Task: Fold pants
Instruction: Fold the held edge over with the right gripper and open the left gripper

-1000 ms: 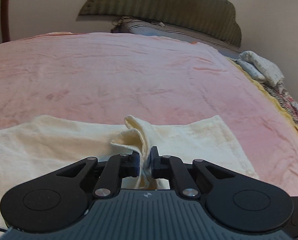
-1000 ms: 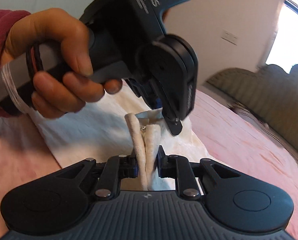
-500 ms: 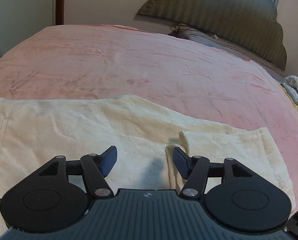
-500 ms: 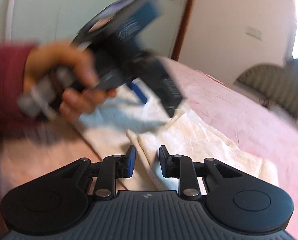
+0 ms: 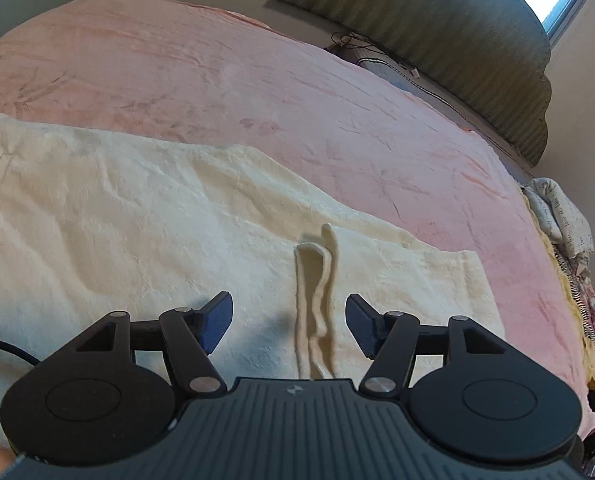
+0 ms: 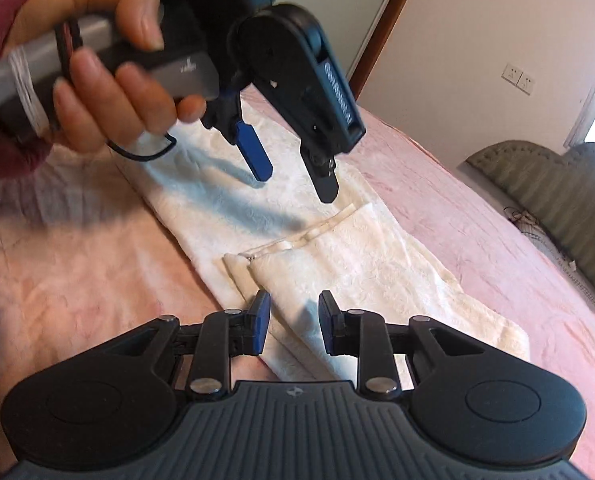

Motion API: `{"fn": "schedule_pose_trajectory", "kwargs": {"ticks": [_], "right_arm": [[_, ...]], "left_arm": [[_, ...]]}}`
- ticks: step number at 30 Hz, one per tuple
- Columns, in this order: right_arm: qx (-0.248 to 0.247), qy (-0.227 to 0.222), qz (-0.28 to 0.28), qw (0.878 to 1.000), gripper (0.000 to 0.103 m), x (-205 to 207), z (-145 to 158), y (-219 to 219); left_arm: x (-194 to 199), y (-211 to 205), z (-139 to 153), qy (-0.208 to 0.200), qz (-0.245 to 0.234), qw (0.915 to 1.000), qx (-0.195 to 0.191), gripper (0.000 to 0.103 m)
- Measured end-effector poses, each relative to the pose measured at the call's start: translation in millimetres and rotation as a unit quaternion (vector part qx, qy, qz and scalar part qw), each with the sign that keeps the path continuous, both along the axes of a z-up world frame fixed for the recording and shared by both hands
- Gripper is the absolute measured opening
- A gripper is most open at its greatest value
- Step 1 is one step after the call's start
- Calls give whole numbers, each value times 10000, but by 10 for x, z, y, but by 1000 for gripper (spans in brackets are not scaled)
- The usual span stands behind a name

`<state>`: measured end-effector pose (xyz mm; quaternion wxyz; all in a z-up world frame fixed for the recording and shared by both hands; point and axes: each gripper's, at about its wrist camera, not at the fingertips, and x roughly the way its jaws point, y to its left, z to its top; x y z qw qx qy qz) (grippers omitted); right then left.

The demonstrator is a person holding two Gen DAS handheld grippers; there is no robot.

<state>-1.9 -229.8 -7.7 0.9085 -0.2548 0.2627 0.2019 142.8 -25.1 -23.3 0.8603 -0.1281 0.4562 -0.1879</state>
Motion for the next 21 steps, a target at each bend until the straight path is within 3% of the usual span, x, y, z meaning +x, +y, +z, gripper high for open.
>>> {"fn": "schedule_pose_trajectory", "kwargs": {"ticks": [8, 9, 10, 12, 14, 17, 19, 21], "right_arm": [[-782, -523, -237, 9953, 25, 59, -167, 204], [-944, -538, -194, 9939, 11, 38, -202, 252], [-959, -492, -152, 9941, 9, 20, -211, 264], [-622, -425, -217, 9969, 9, 17, -164, 190], [204, -243, -432, 9986, 9, 55, -36, -14], [1121, -128, -648, 9915, 8, 93, 146, -291], [1354, -129, -674, 9884, 8, 84, 209, -382], [1429, -80, -589, 9879, 8, 70, 222, -402]], "left_arm": [[-94, -66, 24, 565, -425, 9941, -822, 69], [-103, -66, 13, 680, -461, 9923, -926, 70], [-111, -59, 0, 783, -489, 9902, -1046, 70], [-110, -51, -42, 972, -541, 9861, -1233, 74], [-95, -54, -118, 1245, -546, 9803, -1433, 75], [-43, -125, -266, 1654, -558, 9677, -1821, 75], [15, -188, -393, 1941, -509, 9539, -2230, 75], [63, -229, -501, 2049, -300, 9482, -2411, 72]]}}
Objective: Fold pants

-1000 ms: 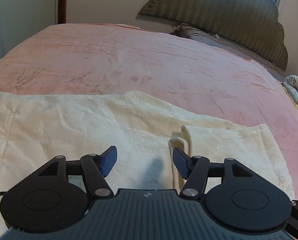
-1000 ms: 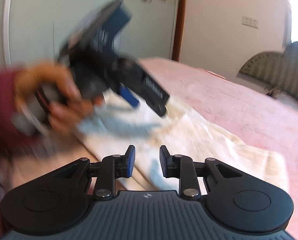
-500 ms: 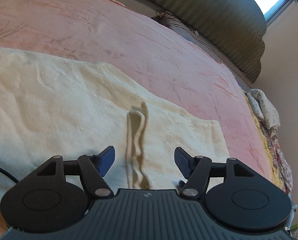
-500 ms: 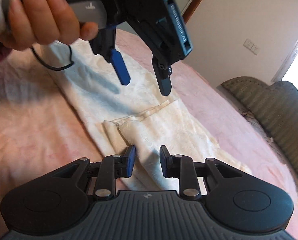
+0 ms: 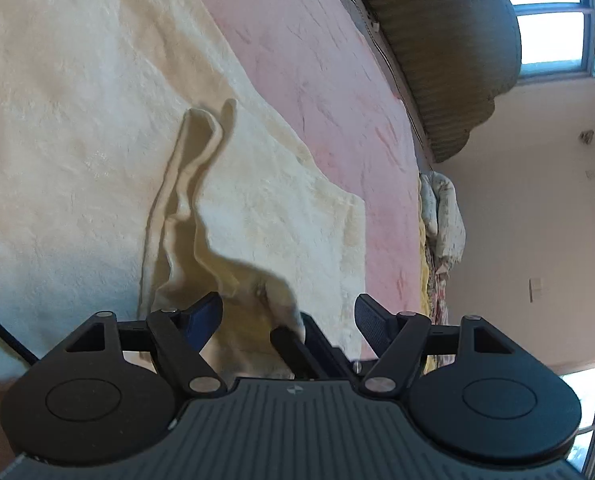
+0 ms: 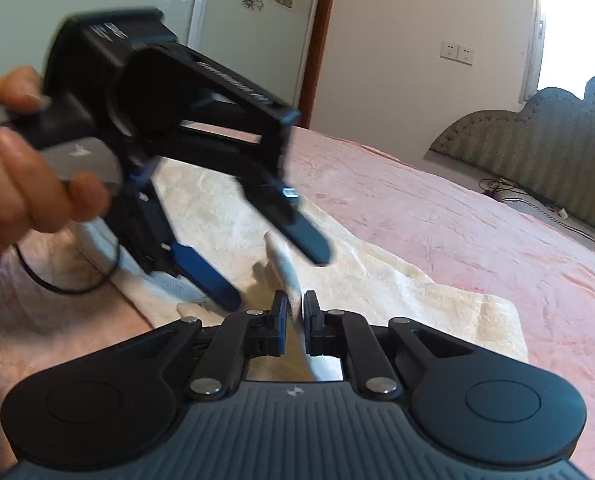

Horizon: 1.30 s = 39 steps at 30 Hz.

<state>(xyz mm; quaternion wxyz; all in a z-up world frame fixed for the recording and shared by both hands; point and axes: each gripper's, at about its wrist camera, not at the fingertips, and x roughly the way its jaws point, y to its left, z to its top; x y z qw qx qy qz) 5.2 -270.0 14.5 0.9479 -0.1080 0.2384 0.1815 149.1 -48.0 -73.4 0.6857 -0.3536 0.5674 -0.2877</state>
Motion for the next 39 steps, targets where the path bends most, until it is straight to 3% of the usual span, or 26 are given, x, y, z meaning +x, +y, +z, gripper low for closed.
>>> {"fn": "schedule_pose_trajectory", "kwargs": {"ticks": [1, 3, 4, 5, 6, 8, 10, 11, 13, 16, 18, 23, 25, 26, 27, 33, 35, 37, 38, 39], "right_arm": [[18, 30, 41, 10000, 8, -3, -7, 10], [-41, 115, 133, 9998, 9, -5, -33, 58], [-89, 226, 241, 9994, 9, -4, -64, 95], [-98, 237, 301, 9992, 9, -9, -72, 105], [-9, 201, 340, 9992, 9, -29, -46, 82], [679, 203, 474, 9964, 9, -60, 76, -89], [1366, 276, 253, 9899, 9, -5, 141, -301], [1423, 315, 82, 9893, 9, 29, 133, -350], [1045, 482, -241, 9931, 10, 106, 36, -308], [613, 1059, -250, 9922, 10, 237, -203, -115], [266, 969, -265, 9946, 10, 221, -195, -25], [656, 868, -591, 9923, 10, 346, 6, -142], [622, 1217, -661, 9884, 10, 436, -127, -189], [573, 1318, -660, 9874, 10, 438, -213, -198], [641, 1195, -674, 9885, 10, 401, -238, -231], [928, 1012, -664, 9883, 14, 270, -105, -161], [659, 1088, -443, 9909, 14, 296, -139, -56], [275, 919, -405, 9946, 14, 250, -146, 43], [266, 912, -436, 9945, 14, 249, -128, 53], [354, 889, -465, 9943, 14, 253, -110, 50]], "left_arm": [[15, -2, -50, 41, 126, 9999, 20, 65], [24, -10, -108, 34, 209, 9997, 87, 18], [23, -9, -118, 18, 217, 9996, 200, 18], [14, 1, -117, -91, 204, 9995, 245, 10], [0, 19, -92, -219, 215, 9992, 263, 10], [-32, 58, 3, -527, 294, 9970, 483, 11], [-75, 97, 86, -802, 315, 9943, 627, 11], [-96, 101, 121, -942, 300, 9923, 748, 11], [-131, 103, 128, -1094, 326, 9883, 1010, 11], [-127, 14, -16, -814, 122, 9885, 1266, 10], [-143, 58, -9, -854, 91, 9883, 1258, 10], [-128, 97, -19, -787, 80, 9890, 1248, 10], [-141, 82, -27, -802, 41, 9891, 1236, 10], [-153, 73, -29, -850, 31, 9882, 1272, 18], [-159, 69, -22, -897, 4, 9876, 1292, 24], [-164, 149, 92, -926, -55, 9870, 1316, 23], [-175, 217, 210, -1122, 48, 9821, 1512, 24], [-162, 263, 363, -1509, 188, 9718, 1804, 25], [-132, 252, 424, -1658, 221, 9671, 1919, 29], [-81, 211, 476, -1809, 179, 9624, 2018, 42]]}}
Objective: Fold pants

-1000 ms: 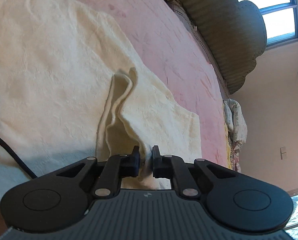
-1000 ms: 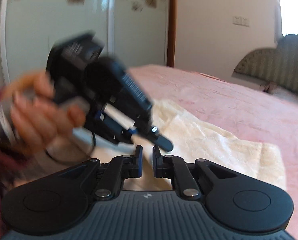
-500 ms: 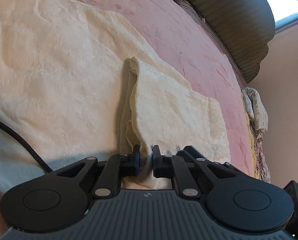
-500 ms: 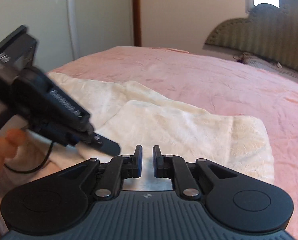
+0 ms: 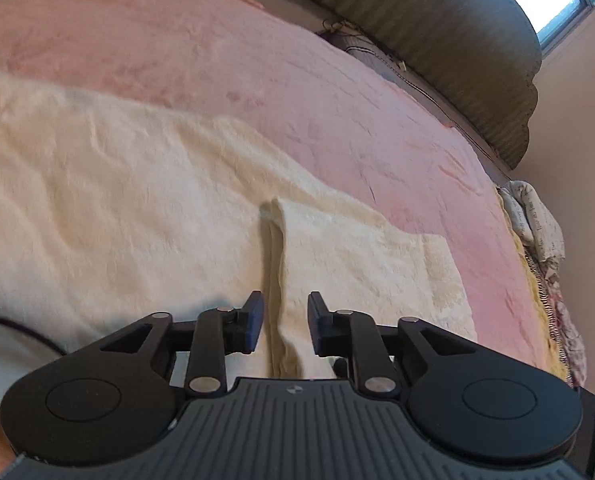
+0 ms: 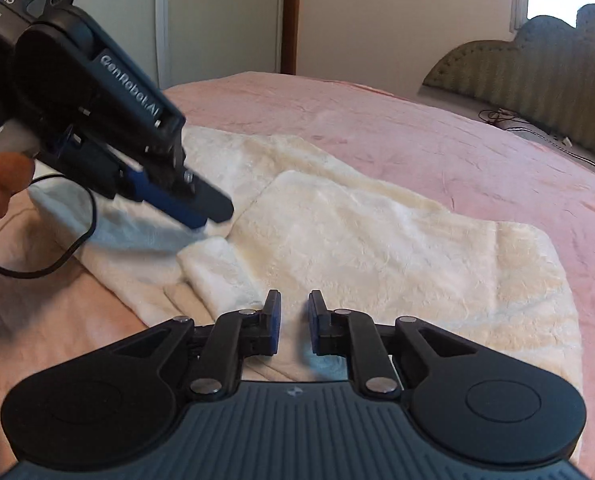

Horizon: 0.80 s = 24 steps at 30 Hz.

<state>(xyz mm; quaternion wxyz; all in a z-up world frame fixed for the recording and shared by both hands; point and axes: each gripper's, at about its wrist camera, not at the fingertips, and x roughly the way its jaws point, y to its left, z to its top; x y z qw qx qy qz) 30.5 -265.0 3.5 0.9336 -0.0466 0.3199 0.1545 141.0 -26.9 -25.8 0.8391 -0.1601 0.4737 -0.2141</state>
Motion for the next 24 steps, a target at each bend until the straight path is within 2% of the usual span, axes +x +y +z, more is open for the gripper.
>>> {"fn": "schedule_pose_trajectory", "kwargs": {"ticks": [1, 2, 3, 5, 6, 9, 13, 14, 15, 16, 17, 18, 20, 24], "right_arm": [[155, -41, -5, 9999, 14, -8, 29, -8], [286, -43, 17, 9996, 14, -15, 51, -8], [326, -11, 50, 9995, 14, -13, 51, 7], [45, 11, 81, 10000, 14, -8, 28, 70], [-108, -10, 56, 9999, 14, -12, 16, 88], [-76, -98, 48, 9999, 15, -89, 104, 85], [-313, -228, 401, 9984, 15, -153, 147, 209], [-392, -241, 409, 9981, 15, -157, 129, 246], [-410, -251, 402, 9980, 15, -160, 115, 253], [-368, -253, 380, 9983, 15, -164, 112, 242], [-312, -237, 359, 9986, 15, -164, 119, 224], [-258, -217, 350, 9988, 15, -161, 125, 208], [-175, -179, 308, 9992, 18, -125, 137, 170], [-123, -327, 270, 9990, 30, -81, 193, 178]], "left_arm": [[58, -57, 24, -147, -110, 9998, 108, 49], [113, -134, 12, -277, -179, 9991, 273, 62], [162, -207, -27, -305, -209, 9981, 497, 62], [213, -319, -149, -259, -233, 9957, 857, 59], [207, -336, -183, -242, -268, 9960, 820, 59], [204, -249, -219, -117, -300, 9992, 244, 60], [399, -175, -398, 463, -136, 9963, -715, 60], [439, -149, -435, 552, -38, 9949, -841, 51], [457, -131, -456, 606, 37, 9938, -929, 34], [475, -120, -480, 671, 114, 9931, -953, 27], [490, -111, -506, 714, 152, 9928, -953, 13], [481, -93, -514, 689, 180, 9923, -1016, 7], [442, -87, -473, 471, 190, 9932, -1047, 5], [339, -203, -261, -304, 86, 9975, -638, 5]]}}
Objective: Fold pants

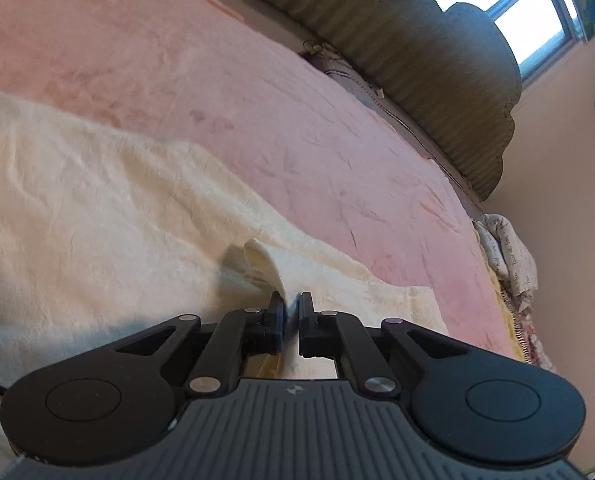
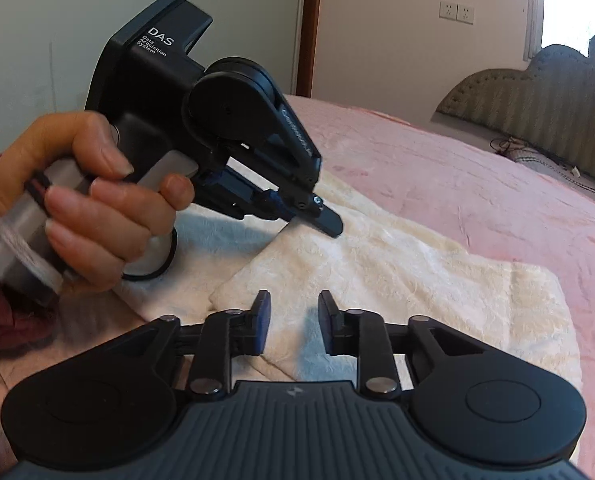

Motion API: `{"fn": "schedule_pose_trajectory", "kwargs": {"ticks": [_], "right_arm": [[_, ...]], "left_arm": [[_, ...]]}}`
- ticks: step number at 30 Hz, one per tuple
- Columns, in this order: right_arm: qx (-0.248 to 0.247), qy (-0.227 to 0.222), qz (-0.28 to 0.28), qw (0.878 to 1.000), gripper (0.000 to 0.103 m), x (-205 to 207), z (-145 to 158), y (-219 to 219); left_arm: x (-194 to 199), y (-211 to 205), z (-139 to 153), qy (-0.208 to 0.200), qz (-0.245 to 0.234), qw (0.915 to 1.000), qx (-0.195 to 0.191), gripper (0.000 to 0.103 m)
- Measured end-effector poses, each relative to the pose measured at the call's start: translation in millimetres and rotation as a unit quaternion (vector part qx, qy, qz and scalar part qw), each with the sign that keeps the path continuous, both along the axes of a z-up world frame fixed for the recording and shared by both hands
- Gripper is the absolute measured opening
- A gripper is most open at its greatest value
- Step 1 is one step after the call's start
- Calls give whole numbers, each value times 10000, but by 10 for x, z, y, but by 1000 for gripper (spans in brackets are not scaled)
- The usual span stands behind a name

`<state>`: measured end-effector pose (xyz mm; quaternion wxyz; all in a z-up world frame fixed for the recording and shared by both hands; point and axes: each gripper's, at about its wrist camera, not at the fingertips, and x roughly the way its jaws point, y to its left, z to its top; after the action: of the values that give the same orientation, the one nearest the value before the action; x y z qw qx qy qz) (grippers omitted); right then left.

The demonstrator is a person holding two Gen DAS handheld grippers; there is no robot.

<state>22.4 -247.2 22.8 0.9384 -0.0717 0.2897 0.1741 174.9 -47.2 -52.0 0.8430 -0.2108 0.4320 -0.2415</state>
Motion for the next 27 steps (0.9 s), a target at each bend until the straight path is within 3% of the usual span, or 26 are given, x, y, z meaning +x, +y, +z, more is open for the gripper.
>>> {"fn": "schedule_pose_trajectory", "kwargs": {"ticks": [4, 5, 6, 9, 11, 12, 14, 20, 24, 27], "right_arm": [[5, 251, -73, 9997, 48, 86, -148, 25], [123, 274, -81, 9995, 48, 72, -149, 3], [200, 331, -57, 9992, 48, 60, -131, -11], [176, 92, -132, 9997, 49, 10, -37, -36], [157, 59, -120, 9998, 54, 16, -23, -43], [124, 194, -91, 9997, 60, 43, -59, -36], [-31, 487, -55, 9988, 61, 86, -164, -1], [204, -39, 91, 9997, 65, 14, 30, 120], [-12, 335, 36, 9994, 69, 115, -115, 187], [108, 254, -5, 9996, 69, 60, -95, 260]], "left_arm": [[-14, -142, -48, -10, -125, 9984, 545, 5], [-28, -132, -55, 6, -122, 9983, 578, 8], [-43, -105, -44, 34, -103, 9984, 555, 21], [-108, 101, 46, 80, 25, 9984, 554, 24], [-163, 264, 141, -53, 169, 9974, 703, 26], [-211, 353, 185, -129, 251, 9963, 817, 33], [-314, 561, 262, -206, 527, 9921, 1121, 47], [-673, 1277, 379, -515, 1353, 9732, 1787, 51], [-770, 1715, 296, -535, 1741, 9567, 2271, 57], [-801, 1881, 196, -620, 1681, 9529, 2446, 58]]}}
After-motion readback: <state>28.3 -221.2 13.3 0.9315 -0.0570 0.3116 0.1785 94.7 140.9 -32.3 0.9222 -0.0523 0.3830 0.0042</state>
